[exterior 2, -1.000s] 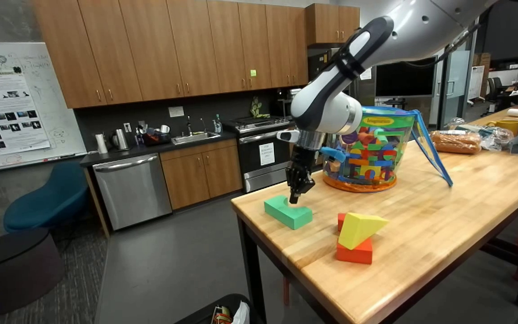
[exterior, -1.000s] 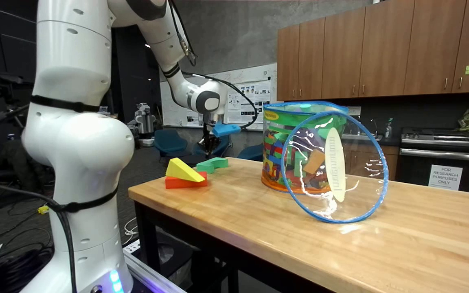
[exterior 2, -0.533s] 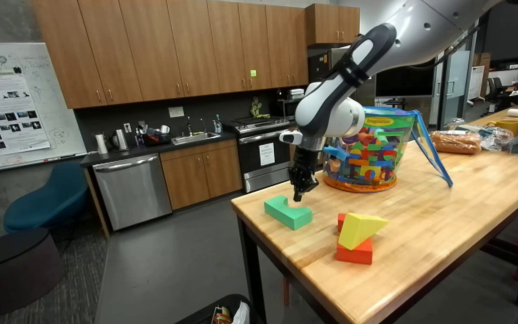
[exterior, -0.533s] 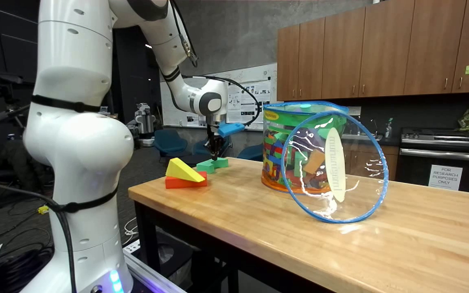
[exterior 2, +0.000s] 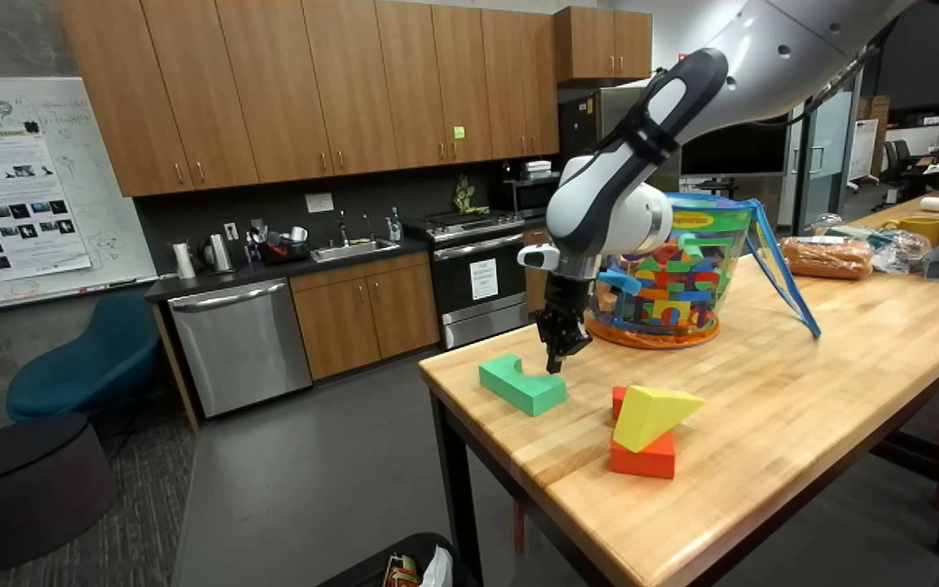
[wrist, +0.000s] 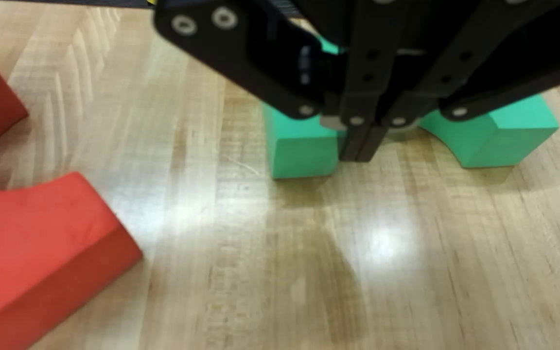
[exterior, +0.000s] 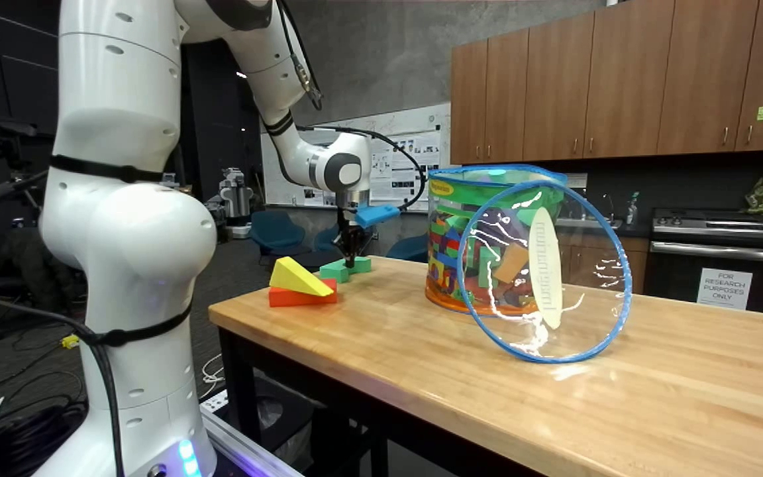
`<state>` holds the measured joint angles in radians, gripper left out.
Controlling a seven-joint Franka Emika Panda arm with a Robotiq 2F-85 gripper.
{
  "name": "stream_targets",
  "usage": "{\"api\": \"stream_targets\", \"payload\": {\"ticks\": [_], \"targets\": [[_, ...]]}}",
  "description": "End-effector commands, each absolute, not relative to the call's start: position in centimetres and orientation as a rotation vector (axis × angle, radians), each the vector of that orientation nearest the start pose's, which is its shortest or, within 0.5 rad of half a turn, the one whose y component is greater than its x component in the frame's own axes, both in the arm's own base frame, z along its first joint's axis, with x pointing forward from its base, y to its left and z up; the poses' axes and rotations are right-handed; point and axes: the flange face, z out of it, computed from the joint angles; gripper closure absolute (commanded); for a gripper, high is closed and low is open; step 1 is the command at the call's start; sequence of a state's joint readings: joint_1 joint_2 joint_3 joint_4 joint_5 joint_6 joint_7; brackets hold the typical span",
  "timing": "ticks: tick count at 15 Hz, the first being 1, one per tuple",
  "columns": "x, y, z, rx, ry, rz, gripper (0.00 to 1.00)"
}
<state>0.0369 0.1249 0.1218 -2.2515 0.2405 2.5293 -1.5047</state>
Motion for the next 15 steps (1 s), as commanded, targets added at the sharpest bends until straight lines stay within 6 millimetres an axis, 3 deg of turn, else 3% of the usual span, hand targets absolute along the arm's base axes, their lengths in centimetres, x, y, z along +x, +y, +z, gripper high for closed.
{"api": "stream_targets", "payload": {"ticks": [1,7,15], "targets": [[52.9,8.7,33.5,-2.285,-2.056,-0.335,1.0],[52.6,8.9,34.5,-2.286,-2.033,-0.331,1.0],[51.5,9.2,33.7,-2.268,-2.009,-0.268,1.0]]}}
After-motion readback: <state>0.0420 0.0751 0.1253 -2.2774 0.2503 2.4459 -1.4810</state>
